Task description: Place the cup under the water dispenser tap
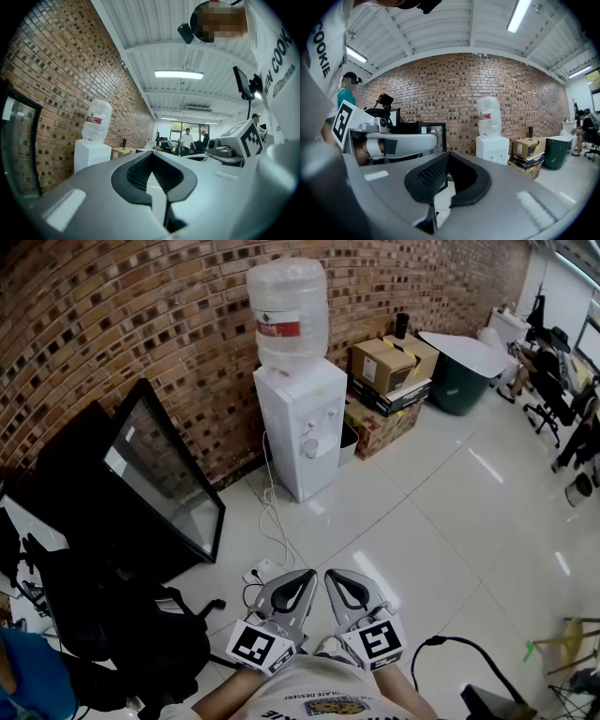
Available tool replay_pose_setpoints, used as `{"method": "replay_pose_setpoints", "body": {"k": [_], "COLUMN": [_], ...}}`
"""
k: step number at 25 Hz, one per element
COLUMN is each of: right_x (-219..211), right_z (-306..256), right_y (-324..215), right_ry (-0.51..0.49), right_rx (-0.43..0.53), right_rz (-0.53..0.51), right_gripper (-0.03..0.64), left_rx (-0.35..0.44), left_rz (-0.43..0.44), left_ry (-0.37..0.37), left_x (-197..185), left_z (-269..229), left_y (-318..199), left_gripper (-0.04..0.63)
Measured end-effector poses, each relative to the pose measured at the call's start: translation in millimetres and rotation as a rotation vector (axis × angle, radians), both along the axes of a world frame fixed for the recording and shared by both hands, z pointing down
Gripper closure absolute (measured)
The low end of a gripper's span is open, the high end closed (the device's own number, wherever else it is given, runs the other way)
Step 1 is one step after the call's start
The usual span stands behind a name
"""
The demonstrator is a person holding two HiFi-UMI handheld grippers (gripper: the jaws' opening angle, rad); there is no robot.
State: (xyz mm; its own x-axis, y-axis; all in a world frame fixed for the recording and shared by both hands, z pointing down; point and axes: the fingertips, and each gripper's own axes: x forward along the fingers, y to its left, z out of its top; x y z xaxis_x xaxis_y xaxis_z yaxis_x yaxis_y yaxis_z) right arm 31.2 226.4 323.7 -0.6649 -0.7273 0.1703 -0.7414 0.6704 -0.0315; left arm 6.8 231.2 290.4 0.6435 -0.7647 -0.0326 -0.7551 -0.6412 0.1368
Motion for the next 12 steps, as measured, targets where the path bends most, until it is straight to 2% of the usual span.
{"method": "replay_pose_setpoints", "body": {"k": [12], "right_x": [-18.5], "right_z": [4.0], "right_y": [-6.1], "right_ry": [0.008], "right_rx": [0.006], "right_rz": [0.017], "right_gripper": [0.611], "left_rx": [-0.009], "left_rz": [0.013], "left_ry": [0.012], "left_x": [-19.6], "left_z": [4.0], "left_y": [-5.5], "left_gripper": [0.604]}}
